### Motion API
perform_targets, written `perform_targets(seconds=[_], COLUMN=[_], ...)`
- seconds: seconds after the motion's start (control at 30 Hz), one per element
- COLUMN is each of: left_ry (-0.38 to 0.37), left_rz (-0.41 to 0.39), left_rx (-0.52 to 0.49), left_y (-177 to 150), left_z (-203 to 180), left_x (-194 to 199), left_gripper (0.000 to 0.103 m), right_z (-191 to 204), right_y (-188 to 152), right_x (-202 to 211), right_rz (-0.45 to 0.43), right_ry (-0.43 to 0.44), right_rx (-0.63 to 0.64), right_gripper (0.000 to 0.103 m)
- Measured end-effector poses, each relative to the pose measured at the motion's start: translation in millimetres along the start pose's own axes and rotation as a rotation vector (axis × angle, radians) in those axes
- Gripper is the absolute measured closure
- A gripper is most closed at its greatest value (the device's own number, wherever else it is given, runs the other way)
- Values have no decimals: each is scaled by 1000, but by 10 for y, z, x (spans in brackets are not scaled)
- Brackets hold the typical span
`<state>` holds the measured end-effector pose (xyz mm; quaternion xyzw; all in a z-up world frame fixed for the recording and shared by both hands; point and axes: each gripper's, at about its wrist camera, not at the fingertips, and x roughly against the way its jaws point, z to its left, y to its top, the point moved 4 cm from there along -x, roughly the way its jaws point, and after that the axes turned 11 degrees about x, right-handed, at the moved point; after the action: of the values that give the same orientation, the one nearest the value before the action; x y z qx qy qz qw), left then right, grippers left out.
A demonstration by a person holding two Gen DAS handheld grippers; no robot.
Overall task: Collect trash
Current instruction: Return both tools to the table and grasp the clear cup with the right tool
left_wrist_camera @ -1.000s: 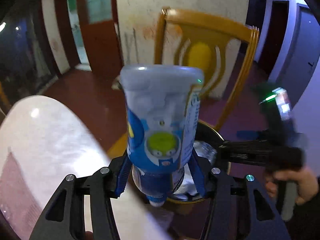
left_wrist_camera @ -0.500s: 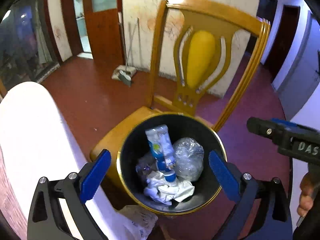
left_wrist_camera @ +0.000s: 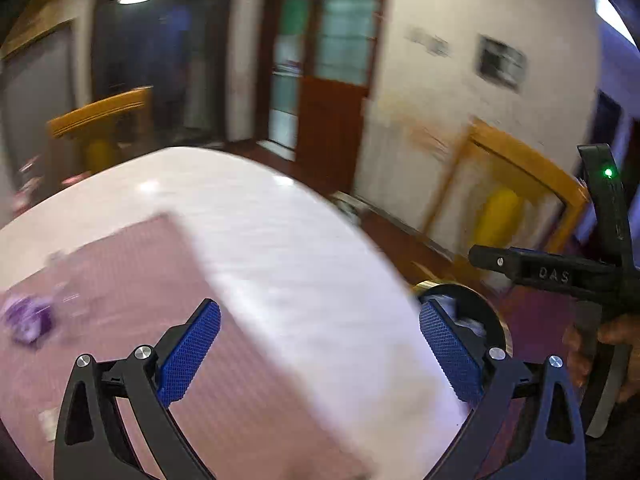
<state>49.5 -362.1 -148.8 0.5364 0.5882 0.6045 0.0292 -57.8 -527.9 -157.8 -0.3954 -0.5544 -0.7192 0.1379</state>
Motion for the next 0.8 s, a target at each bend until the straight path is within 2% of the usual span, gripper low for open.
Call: perform_targets(seconds=[0.07,0.13,0.2,0.3,0.37,0.47,0.53,0.6,0.67,0.7,0.8], left_ry=[82,146,257,375,455,535,591,608,598,603,594], left_rz=[-35,-34,-21,-16,-25,14,36,68,91,99,97], left_rx=[90,145,214,349,400,378,322,285,292,288,244], left_y=[50,42,-2,-55,-38,-11,63,134,205,255,341], left_z=[602,1058,1708,2558,3044,3505,3737,3904,4063,4126,4098], left_x=[227,350,486,654,766,779,698,580,444,373,227], left_gripper=[6,6,6,6,6,6,6,6,6,6,6], right_z=[688,1223,1900,2672,3011,3384,3531,3680,3754,3757,3735], right_y=[163,266,446,701,770,741,693,675,637,613,591], right_x=[-148,-248,-355,-576,-806,-1152,-1298,-1488,-1642,-1702,-1878], right_rz=[8,14,-3,-20,40,161,181,207,241,251,272], right_ry=[99,176,256,292,345,486,460,435,429,417,392], right_rx=[123,209,308,421,412,308,292,259,209,189,149], right_gripper=[25,21,17,10,10,10,12,17,40,45,47])
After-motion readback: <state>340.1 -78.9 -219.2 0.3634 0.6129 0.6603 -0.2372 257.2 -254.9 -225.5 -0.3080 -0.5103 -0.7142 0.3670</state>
